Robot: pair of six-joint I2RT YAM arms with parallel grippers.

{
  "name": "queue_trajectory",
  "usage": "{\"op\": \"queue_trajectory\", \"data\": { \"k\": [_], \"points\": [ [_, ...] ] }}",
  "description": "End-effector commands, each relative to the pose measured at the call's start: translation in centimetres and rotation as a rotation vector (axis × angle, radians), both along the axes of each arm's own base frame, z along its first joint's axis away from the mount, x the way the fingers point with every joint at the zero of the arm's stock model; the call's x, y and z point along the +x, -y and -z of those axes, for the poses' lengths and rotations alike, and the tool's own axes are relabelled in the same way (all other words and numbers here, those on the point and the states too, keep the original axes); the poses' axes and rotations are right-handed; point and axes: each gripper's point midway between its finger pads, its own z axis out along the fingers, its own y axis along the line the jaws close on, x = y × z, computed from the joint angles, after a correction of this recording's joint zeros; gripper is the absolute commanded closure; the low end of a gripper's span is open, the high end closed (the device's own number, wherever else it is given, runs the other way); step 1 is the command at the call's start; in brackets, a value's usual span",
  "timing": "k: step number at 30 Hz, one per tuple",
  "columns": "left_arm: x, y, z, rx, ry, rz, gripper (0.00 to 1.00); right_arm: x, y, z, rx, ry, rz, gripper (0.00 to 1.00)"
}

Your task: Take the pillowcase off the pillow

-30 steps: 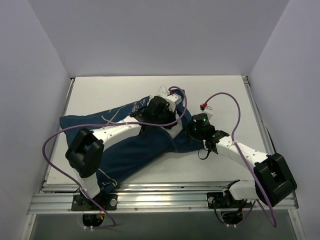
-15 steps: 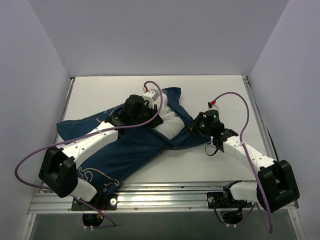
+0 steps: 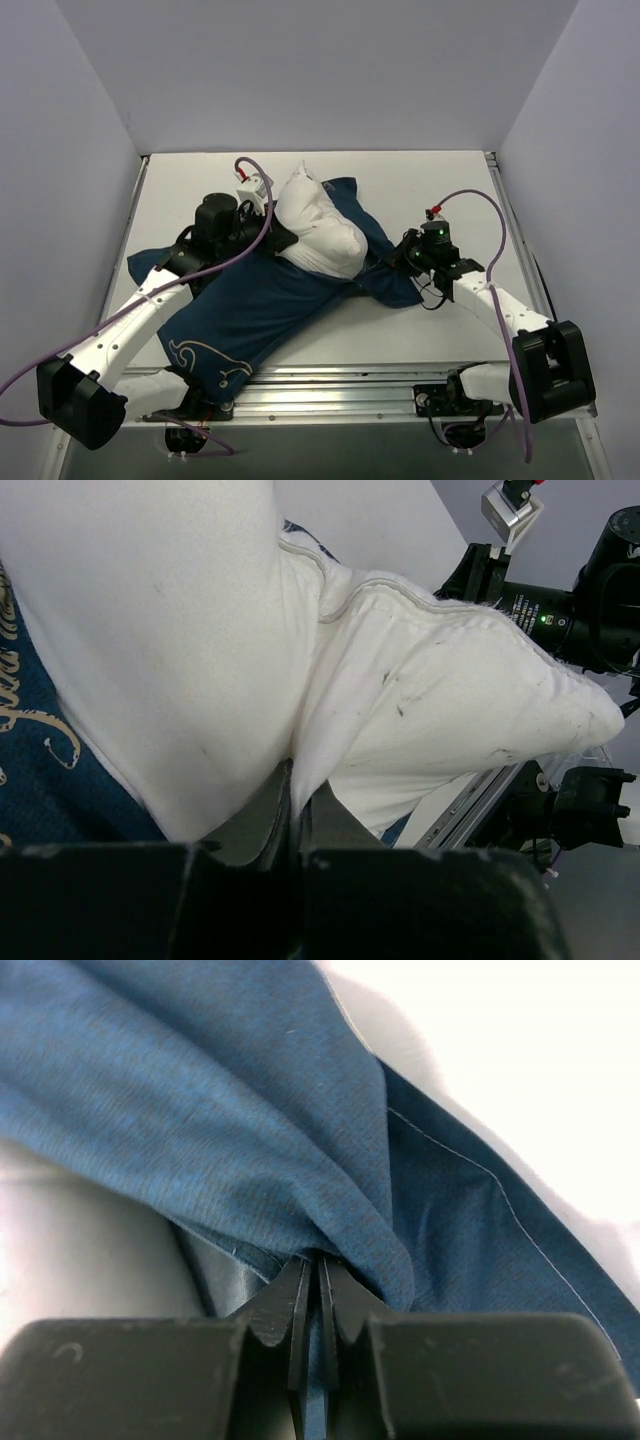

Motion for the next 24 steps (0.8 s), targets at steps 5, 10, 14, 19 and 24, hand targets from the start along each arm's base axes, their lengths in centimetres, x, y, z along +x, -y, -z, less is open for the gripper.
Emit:
{"op": "queue_trajectory", "data": {
  "k": [5, 10, 14, 19, 24],
  "points": [
    [2.8, 1.8, -3.9, -0.043, 0.109, -0.025, 0.98, -0.3, 4.7, -1.1, -0.214, 0.070, 0.033, 0.97],
    [5.2, 7.9, -6.3, -0.018, 0.184, 0.023, 0.78, -1.0, 4.0, -7.8, -0.219, 0.210, 0.002, 0.67],
    [5.3, 8.3, -7.5, -0.030, 0.216, -0.057, 0.24, -1.9, 5.3, -11.8, -0.287, 0.262, 0.008, 0.40],
    [3.7, 2.7, -7.1, 0.002, 0.156, -0.279, 0.04, -2.4, 4.4, -15.6, -0.281, 0.342, -0.064, 0.10],
    [-0.3, -4.8, 1.3, 0.177, -0.062, -0.517, 0.03, -2.0, 0.7, -14.7, -0.219, 0.357, -0.217, 0.00]
  ]
}}
